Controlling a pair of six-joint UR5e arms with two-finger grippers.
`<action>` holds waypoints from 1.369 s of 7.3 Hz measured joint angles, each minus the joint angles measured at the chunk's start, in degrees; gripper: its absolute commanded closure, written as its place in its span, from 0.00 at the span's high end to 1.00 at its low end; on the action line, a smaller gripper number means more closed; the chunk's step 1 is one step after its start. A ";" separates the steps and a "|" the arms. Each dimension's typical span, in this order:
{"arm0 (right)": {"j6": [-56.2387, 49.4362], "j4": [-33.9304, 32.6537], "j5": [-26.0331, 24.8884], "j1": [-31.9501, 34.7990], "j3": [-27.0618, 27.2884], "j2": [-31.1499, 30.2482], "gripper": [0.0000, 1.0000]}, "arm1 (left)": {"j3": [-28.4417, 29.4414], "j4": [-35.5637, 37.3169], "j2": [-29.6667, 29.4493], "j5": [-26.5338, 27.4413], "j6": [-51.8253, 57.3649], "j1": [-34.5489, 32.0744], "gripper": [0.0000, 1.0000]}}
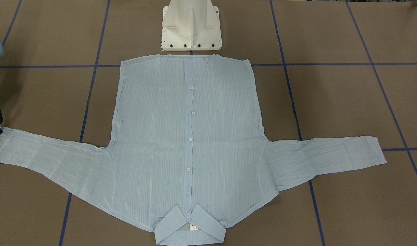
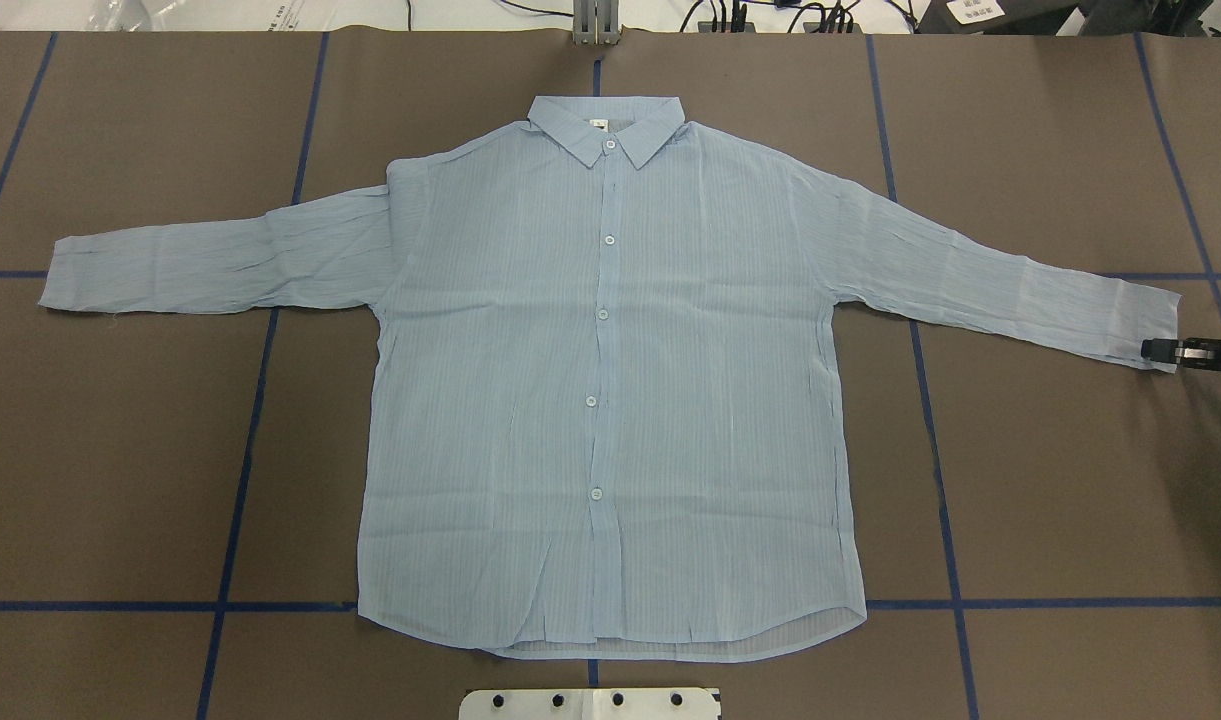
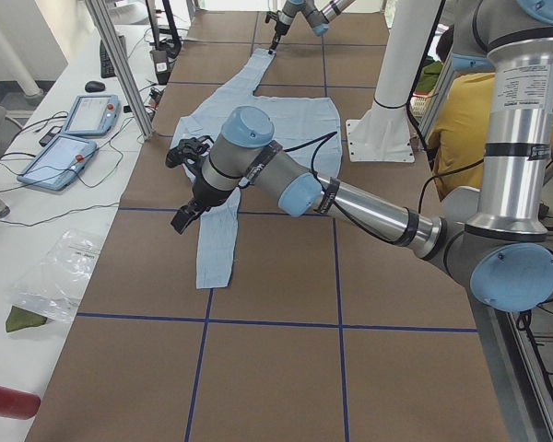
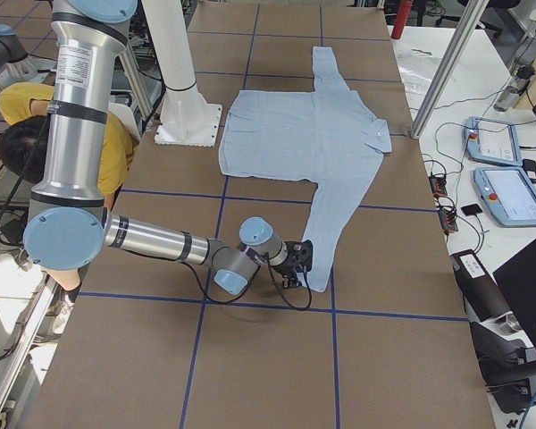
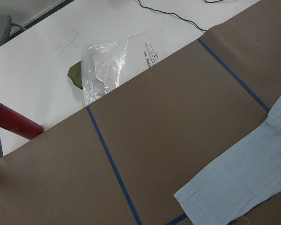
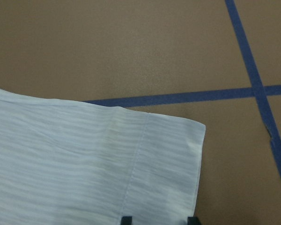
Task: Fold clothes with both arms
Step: 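Grasp the sleeve cuff with the right gripper and lift it, then carry the sleeve with the right gripper across the shirt toward the collar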
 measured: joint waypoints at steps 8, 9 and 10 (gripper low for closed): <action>0.24 -24.87 2.30 2.68 22.62 4.80 0.00 | 0.48 -0.66 0.00 0.00 -0.16 0.00 1.00; 0.75 -33.28 1.78 2.84 25.68 9.90 0.00 | 0.51 -0.69 0.00 0.00 -0.19 0.00 1.00; 1.42 -40.66 0.51 2.31 26.73 16.34 0.00 | 0.51 -0.70 -0.01 0.00 -0.23 0.00 1.00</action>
